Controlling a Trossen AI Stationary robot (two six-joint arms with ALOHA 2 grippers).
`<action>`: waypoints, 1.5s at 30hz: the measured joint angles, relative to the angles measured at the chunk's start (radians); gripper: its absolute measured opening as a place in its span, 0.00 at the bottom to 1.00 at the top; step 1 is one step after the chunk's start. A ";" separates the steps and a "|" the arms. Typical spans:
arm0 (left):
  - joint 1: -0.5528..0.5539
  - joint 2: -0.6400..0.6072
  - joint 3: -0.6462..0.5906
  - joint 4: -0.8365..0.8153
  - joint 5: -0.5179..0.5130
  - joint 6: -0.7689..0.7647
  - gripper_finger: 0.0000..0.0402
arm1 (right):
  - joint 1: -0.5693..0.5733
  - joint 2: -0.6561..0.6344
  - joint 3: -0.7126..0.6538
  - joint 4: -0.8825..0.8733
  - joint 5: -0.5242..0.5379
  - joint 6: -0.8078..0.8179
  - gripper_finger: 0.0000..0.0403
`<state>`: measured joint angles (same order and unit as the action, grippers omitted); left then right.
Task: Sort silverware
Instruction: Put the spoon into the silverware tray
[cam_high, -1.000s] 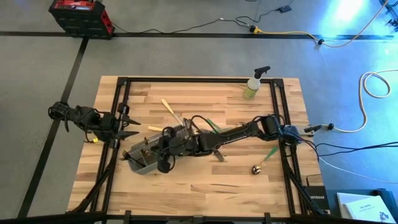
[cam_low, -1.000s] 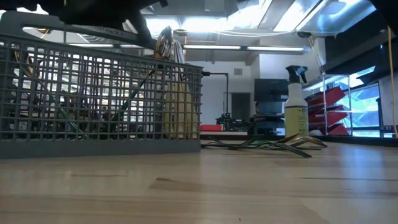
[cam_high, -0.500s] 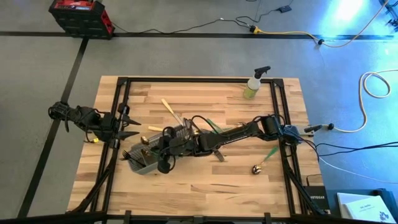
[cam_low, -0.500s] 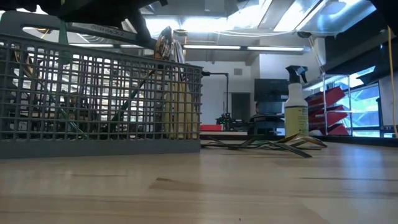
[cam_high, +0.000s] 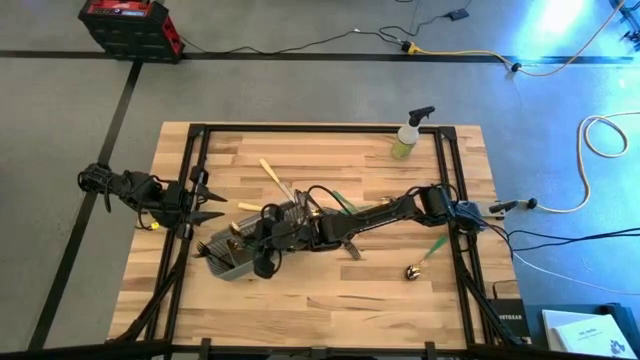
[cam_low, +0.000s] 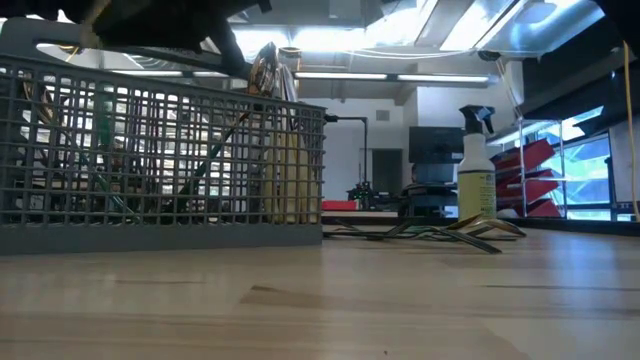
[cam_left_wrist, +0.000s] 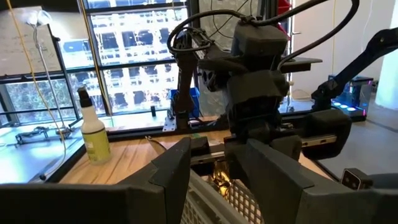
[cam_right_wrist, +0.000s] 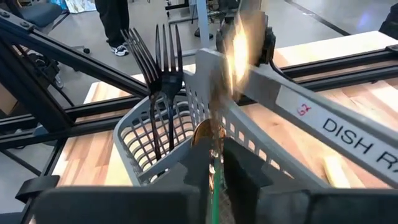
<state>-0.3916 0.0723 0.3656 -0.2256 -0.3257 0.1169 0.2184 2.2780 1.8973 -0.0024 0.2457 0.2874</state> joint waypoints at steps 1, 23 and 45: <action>0.000 0.000 0.000 0.000 0.000 -0.001 0.35 | 0.000 0.000 0.000 -0.001 0.000 0.000 0.13; 0.000 0.000 0.000 -0.008 0.000 -0.008 0.35 | 0.057 -0.027 0.131 -0.236 -0.070 -0.191 0.41; 0.000 0.000 -0.001 -0.025 0.000 -0.025 0.35 | 0.208 -0.032 0.142 -1.407 -0.033 0.144 0.41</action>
<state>-0.3916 0.0727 0.3649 -0.2502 -0.3256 0.0917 0.4260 2.2464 2.0396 -1.4093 0.2124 0.4316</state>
